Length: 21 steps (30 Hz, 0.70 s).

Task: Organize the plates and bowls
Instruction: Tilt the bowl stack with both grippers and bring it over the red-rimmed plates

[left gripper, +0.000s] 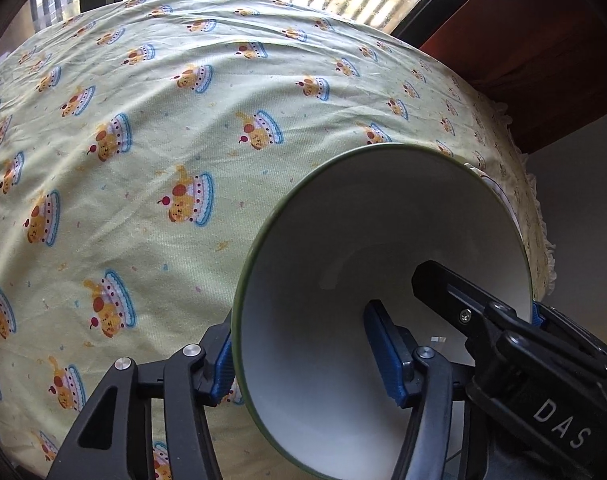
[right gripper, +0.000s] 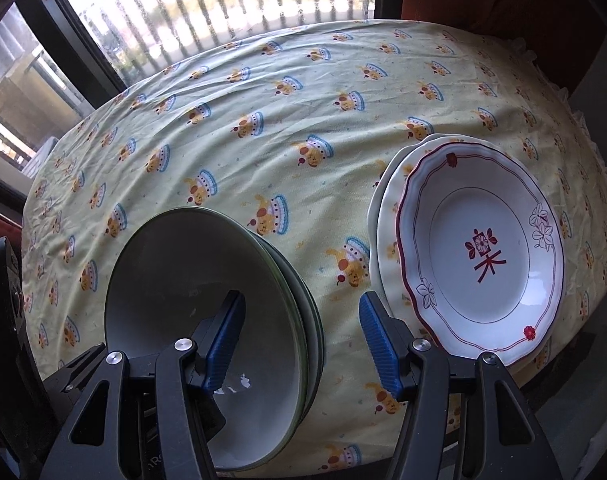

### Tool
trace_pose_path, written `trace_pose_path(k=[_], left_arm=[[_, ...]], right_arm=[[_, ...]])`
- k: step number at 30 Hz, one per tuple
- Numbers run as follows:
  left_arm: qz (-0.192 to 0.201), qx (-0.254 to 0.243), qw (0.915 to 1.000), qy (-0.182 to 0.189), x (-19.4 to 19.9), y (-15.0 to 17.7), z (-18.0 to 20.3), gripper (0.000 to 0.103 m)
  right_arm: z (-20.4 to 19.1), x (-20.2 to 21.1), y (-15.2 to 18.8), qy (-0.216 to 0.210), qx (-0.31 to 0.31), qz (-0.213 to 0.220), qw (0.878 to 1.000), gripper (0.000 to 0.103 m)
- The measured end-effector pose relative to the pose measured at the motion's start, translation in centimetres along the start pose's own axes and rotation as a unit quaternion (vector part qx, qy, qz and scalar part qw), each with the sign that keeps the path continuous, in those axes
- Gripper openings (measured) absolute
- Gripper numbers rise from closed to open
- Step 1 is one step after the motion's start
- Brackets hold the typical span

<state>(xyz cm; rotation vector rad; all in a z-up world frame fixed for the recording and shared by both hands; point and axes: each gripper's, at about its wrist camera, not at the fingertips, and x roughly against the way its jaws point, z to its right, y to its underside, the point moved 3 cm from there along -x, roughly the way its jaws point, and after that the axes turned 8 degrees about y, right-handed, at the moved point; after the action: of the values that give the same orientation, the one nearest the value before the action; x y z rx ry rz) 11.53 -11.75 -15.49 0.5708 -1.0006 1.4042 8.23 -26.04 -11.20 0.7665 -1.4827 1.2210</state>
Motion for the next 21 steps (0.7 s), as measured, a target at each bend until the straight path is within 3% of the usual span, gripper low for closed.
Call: trace_pose_path(k=[7, 17, 21], left_arm=[[-0.009, -0.027, 0.9994, -0.02, 0.0, 0.0, 0.5, 0.059], [-0.003, -0.026, 0.9966, -0.078, -0.2, -0.1, 1.5, 0.059], [-0.003, -0.013, 0.9954, -0.094, -0.3, -0.2, 1.8, 0.059]], right_arm=[[0.1, -1.4, 0.4, -0.025, -0.015, -0.028, 0.999, 0.062], [-0.3, -2.9, 0.1, -0.1, 0.028, -0.053, 0.993, 0.042], [-0.2, -3.2, -0.1, -0.117, 0.042, -0.067, 0.99, 0.042]])
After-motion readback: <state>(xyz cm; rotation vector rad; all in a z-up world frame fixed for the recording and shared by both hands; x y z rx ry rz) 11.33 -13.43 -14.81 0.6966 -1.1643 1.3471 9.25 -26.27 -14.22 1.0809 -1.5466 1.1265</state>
